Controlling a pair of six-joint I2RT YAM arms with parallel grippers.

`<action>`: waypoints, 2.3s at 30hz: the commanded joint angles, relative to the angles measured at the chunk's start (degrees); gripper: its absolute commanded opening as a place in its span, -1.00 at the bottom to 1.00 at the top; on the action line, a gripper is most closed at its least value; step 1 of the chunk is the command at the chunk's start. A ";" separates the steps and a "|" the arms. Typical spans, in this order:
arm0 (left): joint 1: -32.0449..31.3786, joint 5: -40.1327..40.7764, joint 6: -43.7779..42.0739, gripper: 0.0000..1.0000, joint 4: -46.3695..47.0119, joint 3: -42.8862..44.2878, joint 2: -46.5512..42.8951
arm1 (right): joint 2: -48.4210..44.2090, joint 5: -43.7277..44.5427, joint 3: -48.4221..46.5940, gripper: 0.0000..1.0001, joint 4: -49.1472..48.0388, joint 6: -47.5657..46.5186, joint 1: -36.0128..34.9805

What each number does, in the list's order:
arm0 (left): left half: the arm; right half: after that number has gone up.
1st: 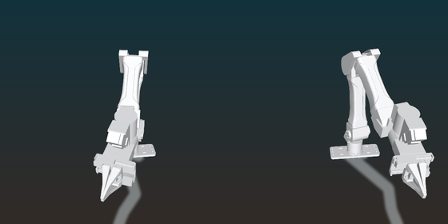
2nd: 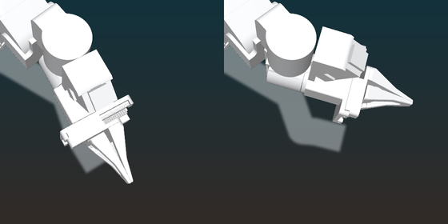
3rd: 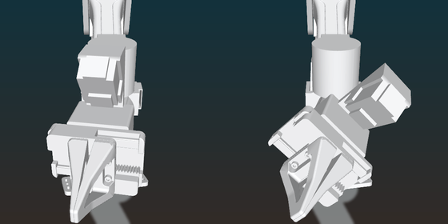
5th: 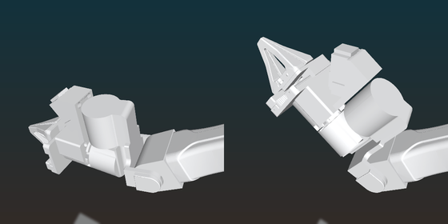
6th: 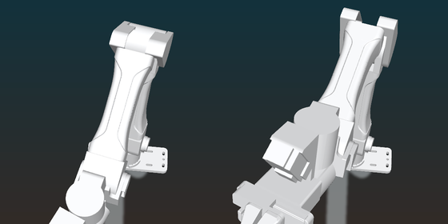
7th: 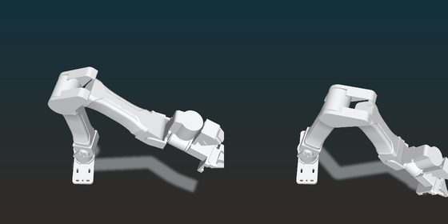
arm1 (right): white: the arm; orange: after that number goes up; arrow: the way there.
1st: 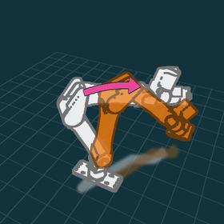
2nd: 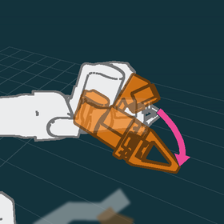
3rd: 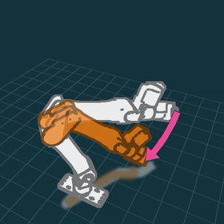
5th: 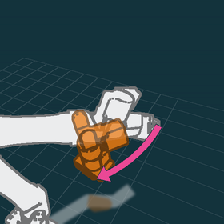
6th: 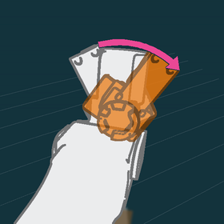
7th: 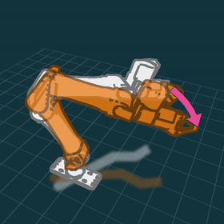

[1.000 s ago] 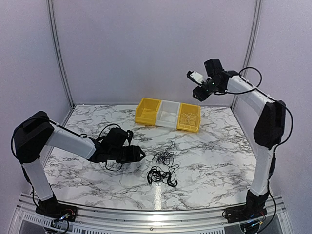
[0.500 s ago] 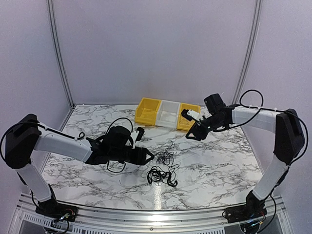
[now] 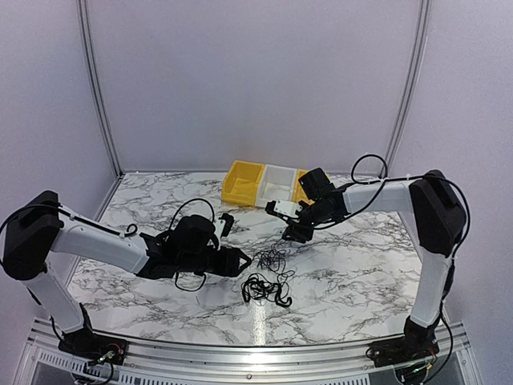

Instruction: Untangle the cables

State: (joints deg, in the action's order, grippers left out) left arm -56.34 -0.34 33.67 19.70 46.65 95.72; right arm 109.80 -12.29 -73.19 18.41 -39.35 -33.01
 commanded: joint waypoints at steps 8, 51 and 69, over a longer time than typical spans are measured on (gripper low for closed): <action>-0.79 9.24 3.19 0.27 4.30 -5.98 -6.52 | 10.40 -11.16 -13.59 -0.39 1.15 -0.32 -1.01; -7.02 24.83 -1.24 -0.20 51.41 -0.30 23.11 | -20.85 -11.93 -53.18 -1.00 18.67 16.12 -11.99; -7.60 23.63 -0.21 -0.76 56.52 -19.06 12.85 | -25.54 -0.12 -40.92 -1.00 12.41 14.91 -9.68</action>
State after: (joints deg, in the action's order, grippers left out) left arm -63.44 23.16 34.59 73.21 33.54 115.26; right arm 86.00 -20.27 -123.57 35.35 -24.03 -43.16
